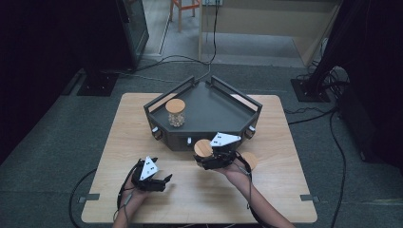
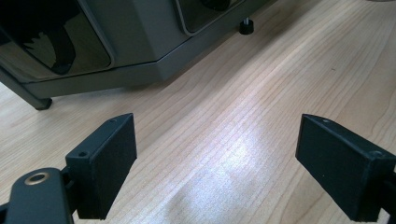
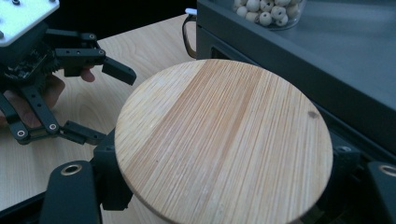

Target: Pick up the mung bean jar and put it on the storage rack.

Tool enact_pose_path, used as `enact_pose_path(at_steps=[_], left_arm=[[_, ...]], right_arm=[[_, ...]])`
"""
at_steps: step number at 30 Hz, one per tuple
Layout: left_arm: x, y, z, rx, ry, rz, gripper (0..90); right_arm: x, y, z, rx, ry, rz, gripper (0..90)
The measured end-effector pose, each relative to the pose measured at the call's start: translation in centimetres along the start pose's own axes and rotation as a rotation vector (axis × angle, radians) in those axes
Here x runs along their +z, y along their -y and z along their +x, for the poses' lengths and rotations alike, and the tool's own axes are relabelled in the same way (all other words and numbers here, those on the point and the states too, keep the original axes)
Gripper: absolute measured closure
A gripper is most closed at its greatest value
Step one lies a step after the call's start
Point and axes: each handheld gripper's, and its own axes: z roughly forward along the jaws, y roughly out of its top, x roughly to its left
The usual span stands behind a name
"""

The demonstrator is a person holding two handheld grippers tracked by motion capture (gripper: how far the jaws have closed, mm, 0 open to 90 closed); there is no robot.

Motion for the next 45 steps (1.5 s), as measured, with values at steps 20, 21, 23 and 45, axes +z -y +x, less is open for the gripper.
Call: enact_pose_path(at_steps=[20, 21, 23, 45], left_arm=[[0.2, -0.2, 0.1, 0.013, 0.012, 0.016, 12.4], [0.2, -0.2, 0.1, 0.015, 0.011, 0.017, 12.4], [0.2, -0.2, 0.1, 0.016, 0.010, 0.018, 12.4], [0.2, -0.2, 0.1, 0.016, 0.010, 0.018, 12.4]], right_arm=[[-0.3, -1.8, -0.8, 0.012, 0.007, -0.005, 25.5], [-0.4, -1.9, -0.8, 0.012, 0.007, -0.004, 25.5], [-0.4, -2.0, -0.9, 0.010, 0.009, -0.003, 25.5], [-0.8, -3.9, -1.0, -0.001, 0.018, -0.022, 25.5]])
